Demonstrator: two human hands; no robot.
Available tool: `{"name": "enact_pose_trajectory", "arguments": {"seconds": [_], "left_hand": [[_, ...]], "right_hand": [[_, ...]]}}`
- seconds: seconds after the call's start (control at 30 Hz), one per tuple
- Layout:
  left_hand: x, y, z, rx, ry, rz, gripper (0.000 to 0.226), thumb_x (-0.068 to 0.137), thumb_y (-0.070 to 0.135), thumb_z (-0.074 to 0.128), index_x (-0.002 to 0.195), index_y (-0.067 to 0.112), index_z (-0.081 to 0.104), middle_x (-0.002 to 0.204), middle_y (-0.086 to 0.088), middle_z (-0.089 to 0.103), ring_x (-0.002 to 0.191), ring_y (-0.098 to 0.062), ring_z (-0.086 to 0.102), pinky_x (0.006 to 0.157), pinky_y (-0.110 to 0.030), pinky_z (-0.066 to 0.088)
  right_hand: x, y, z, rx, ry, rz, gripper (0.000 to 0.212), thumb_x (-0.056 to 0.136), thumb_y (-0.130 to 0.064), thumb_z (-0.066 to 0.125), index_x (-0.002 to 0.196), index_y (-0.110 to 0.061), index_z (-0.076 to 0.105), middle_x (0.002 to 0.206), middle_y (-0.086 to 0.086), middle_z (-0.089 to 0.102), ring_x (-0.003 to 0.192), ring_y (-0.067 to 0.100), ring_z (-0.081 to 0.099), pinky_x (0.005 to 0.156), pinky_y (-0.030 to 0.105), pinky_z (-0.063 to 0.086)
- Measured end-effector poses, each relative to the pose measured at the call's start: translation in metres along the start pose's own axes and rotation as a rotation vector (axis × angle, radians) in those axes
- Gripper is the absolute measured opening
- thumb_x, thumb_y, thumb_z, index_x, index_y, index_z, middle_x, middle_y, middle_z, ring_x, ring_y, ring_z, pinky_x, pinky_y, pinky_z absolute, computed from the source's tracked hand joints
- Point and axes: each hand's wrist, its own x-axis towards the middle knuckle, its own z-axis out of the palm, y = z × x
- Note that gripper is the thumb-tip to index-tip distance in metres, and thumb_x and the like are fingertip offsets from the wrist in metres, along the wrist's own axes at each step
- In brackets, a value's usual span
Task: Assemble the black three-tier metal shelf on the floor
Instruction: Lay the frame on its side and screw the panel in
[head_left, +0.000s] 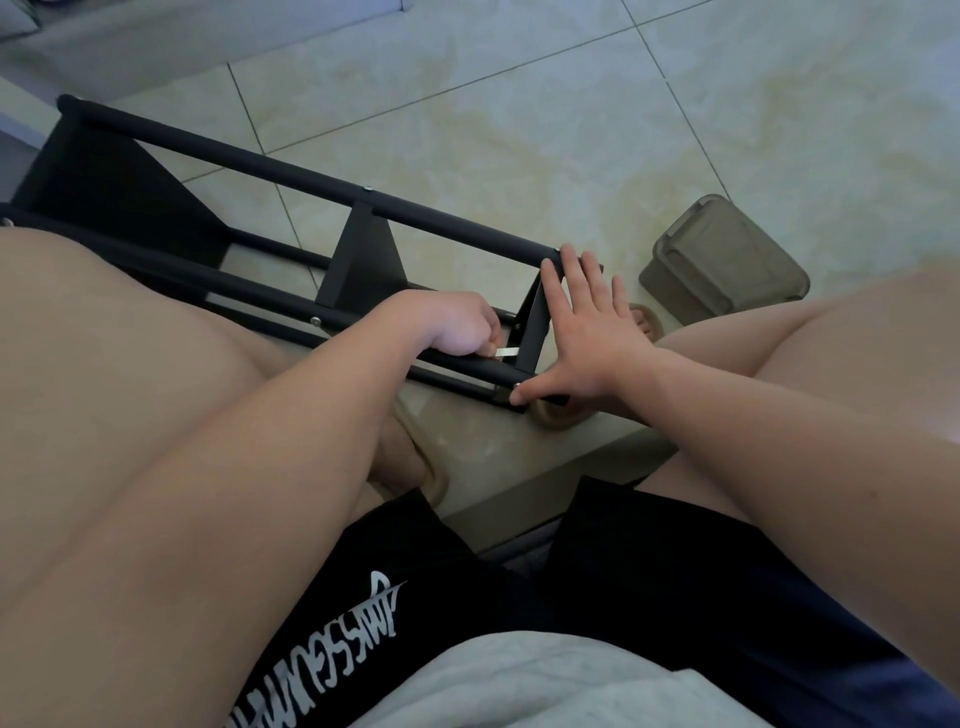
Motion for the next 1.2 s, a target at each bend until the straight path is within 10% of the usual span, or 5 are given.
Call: {"name": "enact_pose_trajectory", "arguments": {"seconds": [0.53,0.87,1.2], "left_hand": [[-0.001,-0.001,-0.009,-0.083,0.256,-0.005,0.023,0.087,0.011,0.062,0.078,0.03,0.07,0.092,0.005,0.068,0.081,-0.011,0.059,0.067,-0.025,0.041],[0.013,0.009,0.002,-0.672,0.244,-0.022,0.009,0.091,0.021,0.067,0.083,0.023,0.07,0.075,0.011,0.074,0.076,-0.003,0.07,0.073,-0.027,0.049],[0.018,0.017,0.007,-0.732,0.355,-0.089,0.006,0.091,0.018,0.068,0.088,0.024,0.069,0.075,0.003,0.075,0.059,-0.001,0.068,0.056,-0.021,0.044]], "right_hand": [[-0.001,-0.001,-0.001,0.002,-0.001,-0.004,0.159,0.051,-0.098,0.059,0.157,-0.014,-0.025,0.163,0.012,-0.032,0.151,0.033,-0.029,0.124,0.055,-0.007],[0.001,0.001,0.0,0.023,0.003,-0.012,0.16,0.049,-0.099,0.058,0.157,-0.015,-0.024,0.164,0.011,-0.032,0.151,0.032,-0.03,0.123,0.056,-0.008],[0.001,0.002,0.002,0.03,0.013,-0.012,0.159,0.049,-0.097,0.06,0.157,-0.015,-0.024,0.164,0.01,-0.032,0.151,0.032,-0.029,0.123,0.056,-0.008]]}}
